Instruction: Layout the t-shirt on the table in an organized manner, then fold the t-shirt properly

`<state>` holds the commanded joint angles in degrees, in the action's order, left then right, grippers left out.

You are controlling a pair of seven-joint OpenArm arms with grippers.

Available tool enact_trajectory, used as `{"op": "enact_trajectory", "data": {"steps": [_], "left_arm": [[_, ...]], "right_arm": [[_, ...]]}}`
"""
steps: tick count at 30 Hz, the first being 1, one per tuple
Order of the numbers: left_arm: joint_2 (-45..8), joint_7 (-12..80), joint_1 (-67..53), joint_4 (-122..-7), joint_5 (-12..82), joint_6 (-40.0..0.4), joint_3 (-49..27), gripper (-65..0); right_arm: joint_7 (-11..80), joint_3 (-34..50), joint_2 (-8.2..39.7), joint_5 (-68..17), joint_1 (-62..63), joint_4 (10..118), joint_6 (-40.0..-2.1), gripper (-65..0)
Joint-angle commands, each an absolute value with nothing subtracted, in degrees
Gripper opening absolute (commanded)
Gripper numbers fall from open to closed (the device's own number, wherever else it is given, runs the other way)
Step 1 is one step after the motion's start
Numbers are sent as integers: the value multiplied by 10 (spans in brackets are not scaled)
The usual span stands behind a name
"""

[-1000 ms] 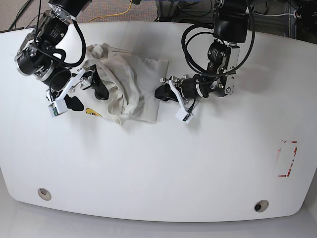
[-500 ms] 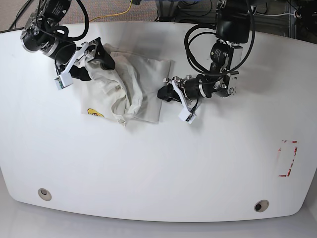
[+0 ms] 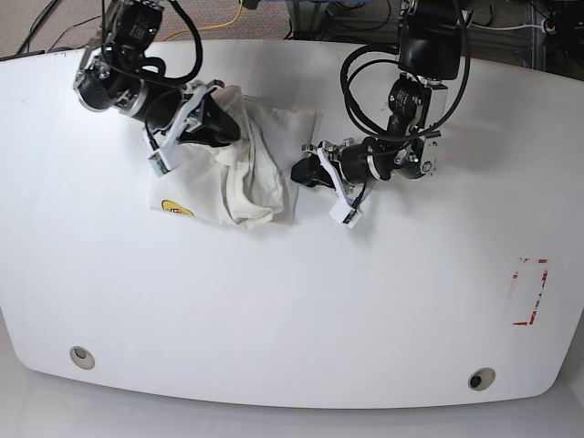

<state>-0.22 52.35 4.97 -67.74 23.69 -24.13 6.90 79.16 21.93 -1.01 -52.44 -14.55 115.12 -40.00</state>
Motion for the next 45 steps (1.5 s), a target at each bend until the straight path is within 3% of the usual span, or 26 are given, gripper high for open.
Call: {"op": "enact_trajectory", "data": {"steps": [8, 12, 14, 21, 24, 30, 45], "left_arm": [[-1, 524, 50, -677, 238, -241, 69, -582], [-1, 524, 50, -677, 238, -241, 69, -582], [-5, 524, 50, -677, 238, -241, 69, -582], [-18, 524, 50, -678, 239, -242, 69, -582], [-21, 524, 59, -678, 255, -242, 67, -582], [-64, 524, 65, -694, 359, -242, 28, -582], [-141, 525, 80, -821, 576, -242, 3, -579]], "right_arm": [[707, 70, -39, -429, -124, 1145, -400, -590], [709, 72, -42, -421, -103, 1141, -400, -577], [709, 71, -44, -421, -95, 1141, -400, -520], [709, 74, -40, -422, -80, 1142, -400, -149], [709, 74, -34, -422, -80, 1142, -400, -76], [709, 75, -29, -422, -71, 1142, -400, -75], [705, 154, 65, -420, -23, 1127, -400, -76]]}}
